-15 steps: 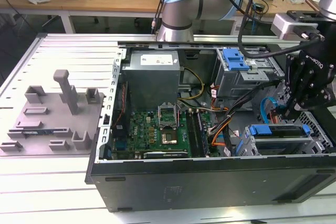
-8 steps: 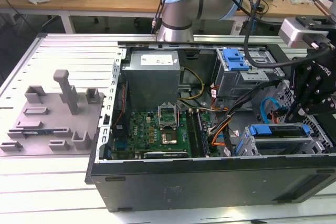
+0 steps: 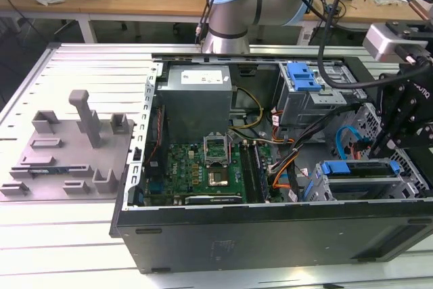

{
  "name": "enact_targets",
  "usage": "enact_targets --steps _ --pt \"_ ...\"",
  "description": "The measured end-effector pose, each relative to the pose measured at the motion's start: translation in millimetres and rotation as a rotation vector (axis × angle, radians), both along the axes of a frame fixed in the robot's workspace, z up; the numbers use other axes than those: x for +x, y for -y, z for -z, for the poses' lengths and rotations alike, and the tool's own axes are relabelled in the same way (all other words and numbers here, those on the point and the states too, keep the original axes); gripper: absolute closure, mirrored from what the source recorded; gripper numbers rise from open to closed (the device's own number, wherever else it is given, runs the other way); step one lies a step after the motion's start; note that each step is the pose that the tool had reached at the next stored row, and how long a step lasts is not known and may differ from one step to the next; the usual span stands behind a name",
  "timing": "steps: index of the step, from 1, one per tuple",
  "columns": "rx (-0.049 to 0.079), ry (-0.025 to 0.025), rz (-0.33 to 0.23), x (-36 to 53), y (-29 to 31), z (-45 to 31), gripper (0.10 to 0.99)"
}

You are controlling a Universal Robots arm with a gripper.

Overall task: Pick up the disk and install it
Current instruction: 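Insert the first disk wire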

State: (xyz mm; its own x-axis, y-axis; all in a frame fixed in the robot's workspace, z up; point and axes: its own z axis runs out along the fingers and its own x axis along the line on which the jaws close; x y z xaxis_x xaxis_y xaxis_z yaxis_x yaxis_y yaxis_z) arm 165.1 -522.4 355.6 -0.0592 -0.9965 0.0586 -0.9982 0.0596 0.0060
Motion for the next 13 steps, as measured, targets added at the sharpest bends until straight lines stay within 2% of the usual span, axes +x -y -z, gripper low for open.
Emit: enact_targets --steps 6,13 --pt "0.005 0.0000 0.001 -1.2 2.6 0.4 0.922" --pt "0.026 -0.0001 0.001 3.3 5.0 2.2 0.922"
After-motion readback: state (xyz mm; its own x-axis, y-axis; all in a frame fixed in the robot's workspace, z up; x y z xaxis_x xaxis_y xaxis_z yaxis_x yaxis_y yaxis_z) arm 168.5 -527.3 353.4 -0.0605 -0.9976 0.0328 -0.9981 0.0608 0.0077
